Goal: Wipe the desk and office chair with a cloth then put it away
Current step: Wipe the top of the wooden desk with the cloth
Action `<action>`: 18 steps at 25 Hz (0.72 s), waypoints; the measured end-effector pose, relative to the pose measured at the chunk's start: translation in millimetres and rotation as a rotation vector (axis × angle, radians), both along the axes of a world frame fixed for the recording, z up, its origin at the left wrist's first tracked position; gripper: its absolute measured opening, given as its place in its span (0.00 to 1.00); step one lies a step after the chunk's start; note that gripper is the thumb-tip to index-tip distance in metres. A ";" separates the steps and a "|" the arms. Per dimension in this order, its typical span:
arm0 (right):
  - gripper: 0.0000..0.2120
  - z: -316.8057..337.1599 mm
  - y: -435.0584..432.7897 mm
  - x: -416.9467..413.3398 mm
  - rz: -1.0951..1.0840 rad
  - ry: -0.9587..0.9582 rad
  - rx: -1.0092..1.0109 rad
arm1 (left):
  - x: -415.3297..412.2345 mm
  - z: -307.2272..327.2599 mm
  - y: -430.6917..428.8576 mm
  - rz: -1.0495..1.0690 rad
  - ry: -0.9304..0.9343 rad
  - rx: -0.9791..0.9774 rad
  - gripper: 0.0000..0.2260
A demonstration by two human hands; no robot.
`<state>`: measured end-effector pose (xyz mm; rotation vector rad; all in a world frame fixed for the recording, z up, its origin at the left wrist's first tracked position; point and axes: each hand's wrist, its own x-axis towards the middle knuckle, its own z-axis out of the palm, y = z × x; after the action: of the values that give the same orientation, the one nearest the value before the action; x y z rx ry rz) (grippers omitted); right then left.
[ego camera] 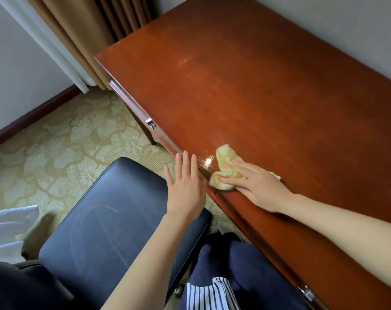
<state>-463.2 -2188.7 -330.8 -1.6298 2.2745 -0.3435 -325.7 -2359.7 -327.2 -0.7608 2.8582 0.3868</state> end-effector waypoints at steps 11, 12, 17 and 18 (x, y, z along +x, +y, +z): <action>0.24 8.1 200.3 58.0 -0.552 0.072 0.012 | -44.3 17.1 110.9 -0.321 -0.008 0.026 0.28; 0.24 6.3 212.9 63.3 -0.599 0.074 0.017 | -46.0 16.6 118.7 -0.344 -0.010 0.028 0.27; 0.21 -3.0 235.1 82.3 -0.905 0.058 0.026 | -41.5 8.3 145.2 -0.420 -0.028 0.030 0.27; 0.20 -5.0 231.8 83.4 -0.953 0.049 0.017 | -40.2 7.6 147.6 -0.425 -0.029 0.032 0.27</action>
<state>-379.8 -1956.9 -335.7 -0.4307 2.9245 -0.4815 -365.9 -2212.0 -319.6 -0.1386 2.8708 0.3539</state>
